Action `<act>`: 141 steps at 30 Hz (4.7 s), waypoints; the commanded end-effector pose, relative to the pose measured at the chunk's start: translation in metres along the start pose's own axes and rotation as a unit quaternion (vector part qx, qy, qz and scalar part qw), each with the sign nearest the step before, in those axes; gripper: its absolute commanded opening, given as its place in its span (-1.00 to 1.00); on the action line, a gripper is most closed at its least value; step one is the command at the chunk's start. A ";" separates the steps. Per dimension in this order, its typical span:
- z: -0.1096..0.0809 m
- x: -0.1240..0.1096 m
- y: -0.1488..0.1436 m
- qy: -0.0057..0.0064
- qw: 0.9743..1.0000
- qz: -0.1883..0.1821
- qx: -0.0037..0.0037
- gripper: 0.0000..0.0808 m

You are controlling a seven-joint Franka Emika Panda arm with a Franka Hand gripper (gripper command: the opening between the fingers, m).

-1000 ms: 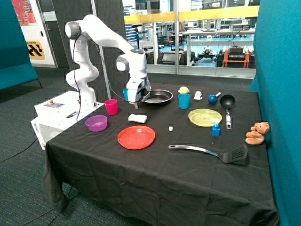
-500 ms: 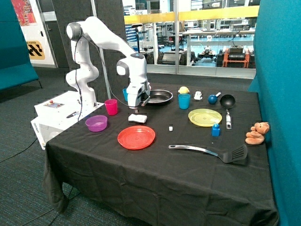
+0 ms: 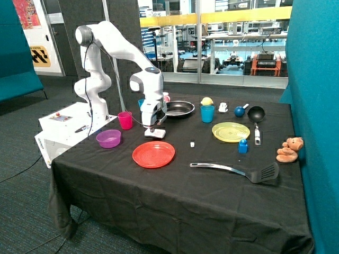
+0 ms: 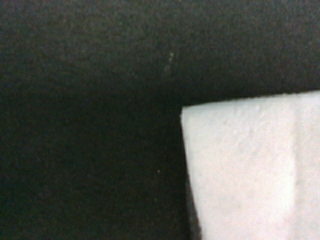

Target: Clean the pan

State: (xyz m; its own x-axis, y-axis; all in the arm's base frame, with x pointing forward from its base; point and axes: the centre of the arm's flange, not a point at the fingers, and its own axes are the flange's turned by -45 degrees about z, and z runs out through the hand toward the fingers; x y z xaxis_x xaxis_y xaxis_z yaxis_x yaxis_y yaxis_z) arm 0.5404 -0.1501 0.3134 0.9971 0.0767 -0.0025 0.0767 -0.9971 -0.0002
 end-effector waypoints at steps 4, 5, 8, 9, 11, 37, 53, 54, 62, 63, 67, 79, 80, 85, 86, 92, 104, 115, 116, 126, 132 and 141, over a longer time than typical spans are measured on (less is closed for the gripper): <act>0.016 -0.001 0.000 0.001 1.000 -0.004 0.000 0.77; 0.016 0.000 -0.001 0.001 1.000 -0.005 0.000 0.76; 0.020 0.000 -0.002 0.001 1.000 -0.007 0.000 0.76; 0.022 0.000 -0.003 0.001 1.000 -0.007 0.000 0.76; 0.026 -0.001 -0.006 0.001 1.000 -0.010 0.000 0.75; 0.034 0.006 -0.004 0.001 1.000 0.006 0.000 -0.96; 0.035 0.002 0.002 0.001 1.000 0.007 0.000 -1.00; 0.035 0.001 0.003 0.001 1.000 0.008 0.000 -1.00; 0.036 -0.004 0.009 0.001 1.000 0.010 0.000 -1.00; 0.036 -0.006 0.009 0.001 1.000 0.010 0.000 -1.00; 0.028 -0.009 0.007 0.001 1.000 0.002 0.000 -1.00; 0.001 -0.003 -0.003 0.001 1.000 -0.016 0.000 -1.00; -0.001 -0.002 -0.005 0.001 1.000 -0.018 0.000 -1.00; -0.009 -0.002 -0.014 0.001 0.999 -0.032 0.000 -1.00; -0.011 -0.002 -0.016 0.001 0.999 -0.035 0.000 -1.00; -0.023 -0.001 -0.035 0.001 0.998 -0.059 0.000 -1.00; -0.038 0.001 -0.066 0.001 0.996 -0.094 0.000 -1.00; -0.051 -0.001 -0.102 0.001 0.991 -0.135 0.000 -1.00; -0.052 -0.002 -0.105 0.001 0.990 -0.140 0.000 -1.00; -0.058 -0.010 -0.146 0.001 0.983 -0.186 0.000 -1.00; -0.059 -0.012 -0.170 0.001 0.978 -0.209 0.000 -1.00; -0.056 -0.013 -0.195 0.001 0.974 -0.227 0.000 -1.00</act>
State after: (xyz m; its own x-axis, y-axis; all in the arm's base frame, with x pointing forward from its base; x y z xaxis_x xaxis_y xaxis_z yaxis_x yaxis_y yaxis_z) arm 0.5161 0.0155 0.3704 0.8849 0.4658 -0.0011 0.4658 -0.8849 0.0005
